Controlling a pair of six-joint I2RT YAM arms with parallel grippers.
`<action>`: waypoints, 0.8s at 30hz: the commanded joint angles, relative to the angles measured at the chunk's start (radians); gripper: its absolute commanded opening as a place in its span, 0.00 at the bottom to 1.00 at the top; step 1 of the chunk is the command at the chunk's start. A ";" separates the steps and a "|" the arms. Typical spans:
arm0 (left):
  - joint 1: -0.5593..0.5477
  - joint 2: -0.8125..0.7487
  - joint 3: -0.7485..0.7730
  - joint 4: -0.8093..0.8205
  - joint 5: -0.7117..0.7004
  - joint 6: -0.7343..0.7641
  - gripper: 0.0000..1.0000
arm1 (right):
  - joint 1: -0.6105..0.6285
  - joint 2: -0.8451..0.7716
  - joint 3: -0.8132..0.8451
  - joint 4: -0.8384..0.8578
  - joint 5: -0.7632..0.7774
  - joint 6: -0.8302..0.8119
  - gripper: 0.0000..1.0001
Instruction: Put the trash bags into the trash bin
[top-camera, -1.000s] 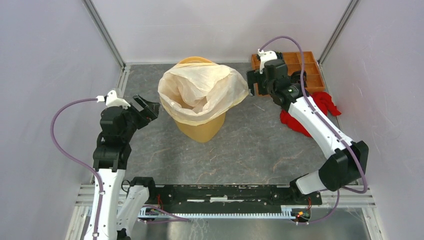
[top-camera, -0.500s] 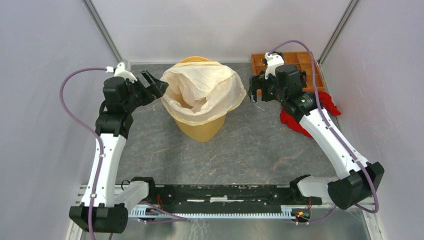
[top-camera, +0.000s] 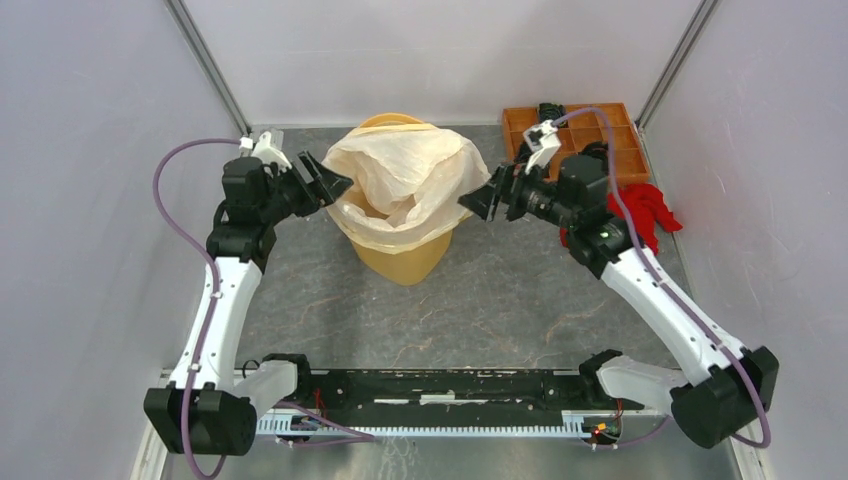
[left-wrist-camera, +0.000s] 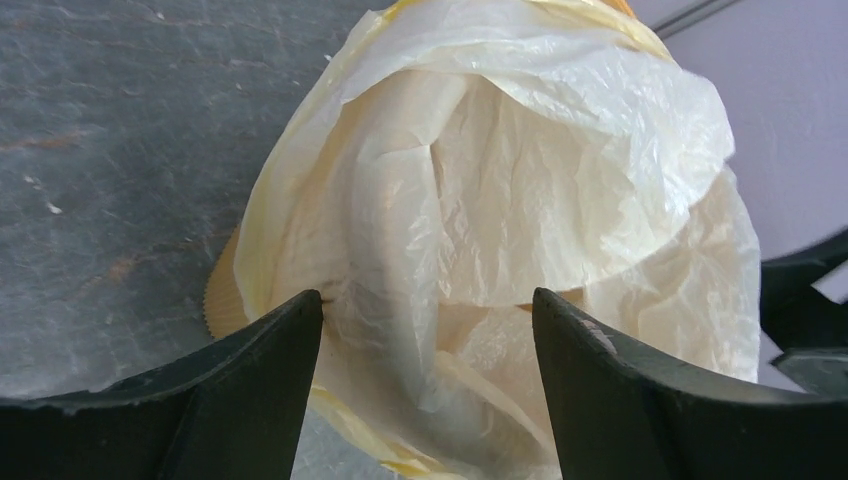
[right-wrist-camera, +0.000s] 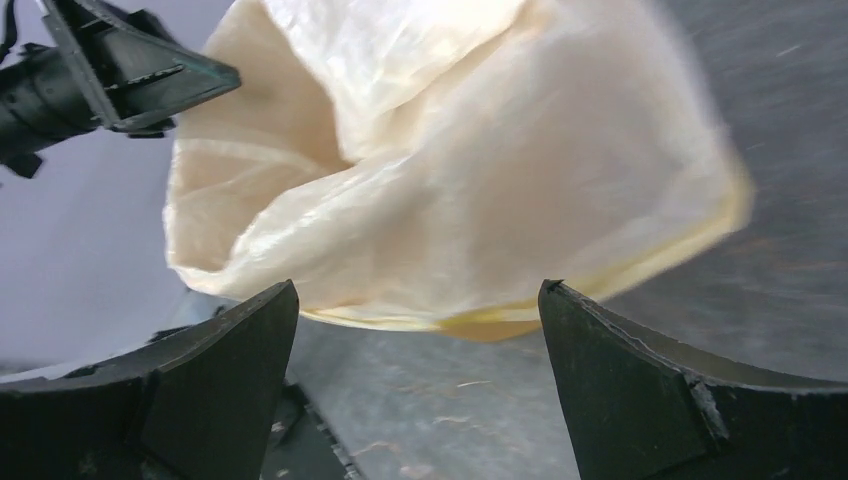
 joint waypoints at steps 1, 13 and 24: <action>-0.007 -0.087 -0.070 0.085 0.135 -0.084 0.81 | 0.085 0.083 0.012 0.195 -0.091 0.156 0.96; -0.353 -0.386 -0.313 0.228 0.011 -0.394 0.86 | 0.108 0.350 0.363 -0.162 0.135 -0.152 0.92; -0.625 -0.429 -0.061 -0.120 -0.317 -0.077 0.98 | 0.114 0.444 0.586 -0.422 0.293 -0.562 0.57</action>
